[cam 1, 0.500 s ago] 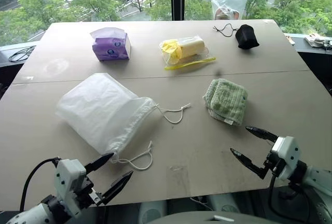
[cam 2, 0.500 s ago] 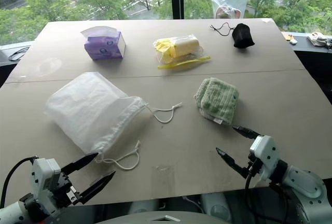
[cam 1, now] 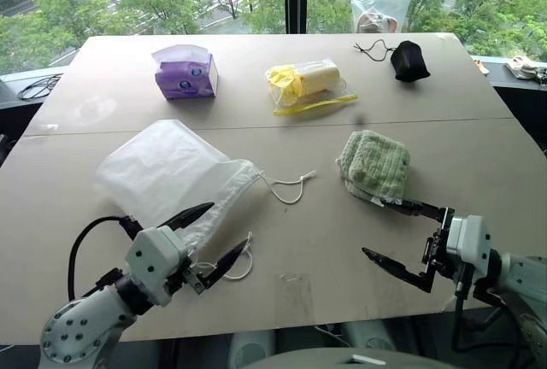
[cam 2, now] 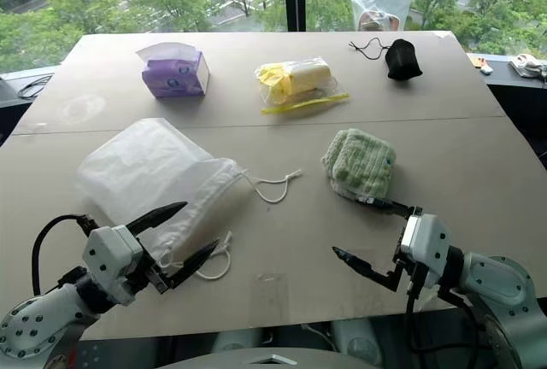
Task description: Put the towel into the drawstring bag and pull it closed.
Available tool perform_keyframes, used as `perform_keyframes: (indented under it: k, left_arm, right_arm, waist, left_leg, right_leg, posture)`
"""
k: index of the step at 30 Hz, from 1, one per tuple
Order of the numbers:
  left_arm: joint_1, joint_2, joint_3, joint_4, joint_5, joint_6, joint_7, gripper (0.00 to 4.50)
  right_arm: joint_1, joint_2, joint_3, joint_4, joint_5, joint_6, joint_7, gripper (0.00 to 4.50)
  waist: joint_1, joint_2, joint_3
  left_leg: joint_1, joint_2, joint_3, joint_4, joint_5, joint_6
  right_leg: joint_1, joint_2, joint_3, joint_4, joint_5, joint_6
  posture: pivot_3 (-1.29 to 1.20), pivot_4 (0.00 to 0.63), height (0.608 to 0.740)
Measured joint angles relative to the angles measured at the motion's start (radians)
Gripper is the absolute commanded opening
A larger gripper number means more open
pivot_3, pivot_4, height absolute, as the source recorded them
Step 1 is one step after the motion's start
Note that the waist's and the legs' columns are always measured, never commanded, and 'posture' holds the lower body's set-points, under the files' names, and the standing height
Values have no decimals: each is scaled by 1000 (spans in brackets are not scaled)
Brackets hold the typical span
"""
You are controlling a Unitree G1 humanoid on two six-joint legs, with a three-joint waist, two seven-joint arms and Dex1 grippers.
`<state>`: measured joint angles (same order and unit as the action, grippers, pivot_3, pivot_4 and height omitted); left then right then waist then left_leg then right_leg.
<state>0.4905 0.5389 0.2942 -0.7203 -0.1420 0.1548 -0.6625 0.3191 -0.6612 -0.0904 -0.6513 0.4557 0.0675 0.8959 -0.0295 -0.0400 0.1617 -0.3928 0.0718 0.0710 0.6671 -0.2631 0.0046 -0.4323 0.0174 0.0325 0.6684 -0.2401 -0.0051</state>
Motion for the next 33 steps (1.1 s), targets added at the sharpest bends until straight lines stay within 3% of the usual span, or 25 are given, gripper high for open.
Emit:
perform_keyframes:
  k: [6,10,24,33]
  left_arm:
    - [-43,17,-96,23,370,-72,178,4465]
    - [-42,-20,-109,33,458,-73,236,4465]
    - [-86,-81,-158,48,582,-24,277,4465]
    - [-114,-104,-201,51,534,65,230,4465]
  right_arm:
    - [0,1,7,-3,-10,3,-11,4500]
    - [-4,1,19,-3,-16,10,-15,4500]
    - [-31,0,26,-4,16,19,-5,4500]
    - [-48,-15,27,-4,23,28,-2,4500]
  waist:
    - [0,0,0]
    - [2,0,0]
    - [16,0,-1]
    - [16,0,-1]
  left_leg:
    - [1,1,1,0,0,0]
    - [1,1,1,0,0,0]
    - [1,1,1,0,0,0]
    - [2,1,1,1,0,0]
  right_leg:
    - [0,-1,2,1,0,0]
    - [0,-1,1,1,0,0]
    - [0,-1,1,2,1,1]
    - [0,-1,1,4,2,3]
  posture:
    - [0,150,740]
    - [0,150,740]
    - [0,150,740]
    - [0,150,740]
